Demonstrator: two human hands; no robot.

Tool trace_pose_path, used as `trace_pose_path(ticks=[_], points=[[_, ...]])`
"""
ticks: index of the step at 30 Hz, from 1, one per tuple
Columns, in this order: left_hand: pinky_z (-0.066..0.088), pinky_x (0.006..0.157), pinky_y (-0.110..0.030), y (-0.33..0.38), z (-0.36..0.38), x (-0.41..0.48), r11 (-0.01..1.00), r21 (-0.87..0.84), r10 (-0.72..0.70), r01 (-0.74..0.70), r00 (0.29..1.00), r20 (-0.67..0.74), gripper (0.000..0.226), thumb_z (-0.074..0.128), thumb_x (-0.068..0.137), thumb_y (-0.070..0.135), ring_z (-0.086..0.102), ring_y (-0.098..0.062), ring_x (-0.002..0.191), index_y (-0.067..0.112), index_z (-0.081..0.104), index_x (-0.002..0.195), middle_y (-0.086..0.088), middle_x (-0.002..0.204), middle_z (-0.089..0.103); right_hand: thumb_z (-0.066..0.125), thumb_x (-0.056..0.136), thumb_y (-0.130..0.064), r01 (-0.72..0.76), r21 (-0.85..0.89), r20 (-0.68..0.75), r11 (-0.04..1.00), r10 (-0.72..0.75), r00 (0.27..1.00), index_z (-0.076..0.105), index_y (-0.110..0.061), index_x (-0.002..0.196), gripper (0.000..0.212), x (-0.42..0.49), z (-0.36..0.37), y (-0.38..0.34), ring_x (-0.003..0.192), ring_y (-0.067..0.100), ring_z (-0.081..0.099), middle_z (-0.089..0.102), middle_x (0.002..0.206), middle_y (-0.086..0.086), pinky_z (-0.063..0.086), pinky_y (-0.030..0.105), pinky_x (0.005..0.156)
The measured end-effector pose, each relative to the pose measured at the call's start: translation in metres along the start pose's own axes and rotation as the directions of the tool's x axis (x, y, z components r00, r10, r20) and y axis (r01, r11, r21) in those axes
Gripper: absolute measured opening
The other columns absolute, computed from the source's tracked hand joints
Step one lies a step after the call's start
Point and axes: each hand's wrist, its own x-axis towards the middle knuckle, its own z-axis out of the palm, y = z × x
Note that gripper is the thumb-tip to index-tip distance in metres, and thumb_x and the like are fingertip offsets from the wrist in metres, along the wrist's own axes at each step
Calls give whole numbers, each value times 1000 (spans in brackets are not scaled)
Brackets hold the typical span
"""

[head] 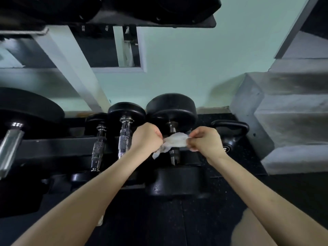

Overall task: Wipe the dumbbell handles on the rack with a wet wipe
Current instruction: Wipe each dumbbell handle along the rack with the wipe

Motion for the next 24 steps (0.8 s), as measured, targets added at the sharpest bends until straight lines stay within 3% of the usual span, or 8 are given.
trace_pose_path(ticks=[2,5,8,11,16,19,22,24], points=[[59,70,-42,-2,8,3,996,-77,-39,40,999,8,12,62,76,7,70,-31,69,6,71,69,-16,66,70,61,78,5,19,-42,14,999,-18,1000,67,-8,62,21,6,12,-1,59,21,64,65,63,9,61,38,63],[56,74,-53,-4,16,4,944,-313,-97,103,995,35,31,66,85,22,68,-37,71,-5,67,70,-27,76,69,66,84,-12,-22,7,123,1000,21,992,71,-1,71,18,1,20,0,60,18,61,63,64,10,59,38,70],[57,79,-49,-1,21,-3,913,-386,-118,133,991,62,18,79,75,19,67,-29,72,8,69,64,-19,73,69,75,80,-22,-22,37,147,999,17,989,73,1,80,23,-6,20,1,65,21,61,69,79,23,58,42,74],[58,78,-45,3,25,-4,895,-419,-157,154,987,29,21,84,66,7,71,-31,77,16,67,59,-19,78,71,76,79,-18,65,-103,113,993,-53,992,71,5,72,24,-5,20,1,62,24,60,68,77,26,57,49,72],[58,77,-43,0,26,1,842,-451,-261,297,955,142,20,80,71,2,69,-34,82,2,61,79,-17,86,67,70,84,-20,167,-313,145,935,-126,981,73,0,69,25,-7,17,3,54,17,55,65,61,16,50,32,61],[59,71,-45,-4,33,11,845,-425,-295,325,946,136,31,84,68,11,70,-34,76,-2,64,88,-19,86,69,72,83,-17,81,-225,136,971,-51,989,72,-5,67,20,-1,19,4,51,14,57,61,54,5,55,31,60],[59,69,-46,-10,44,28,833,-469,-312,294,949,41,24,85,62,21,70,-31,73,5,70,72,-15,76,72,74,79,-8,-11,-89,38,996,14,999,72,-3,66,14,12,24,-1,55,22,63,67,62,15,60,39,62],[59,74,-39,-6,44,29,793,-539,-337,283,941,-2,19,84,65,20,70,-26,76,8,71,71,-10,75,72,72,80,-5,-62,2,10,998,62,998,72,-6,63,16,20,28,-7,57,25,64,67,65,17,59,39,59]])
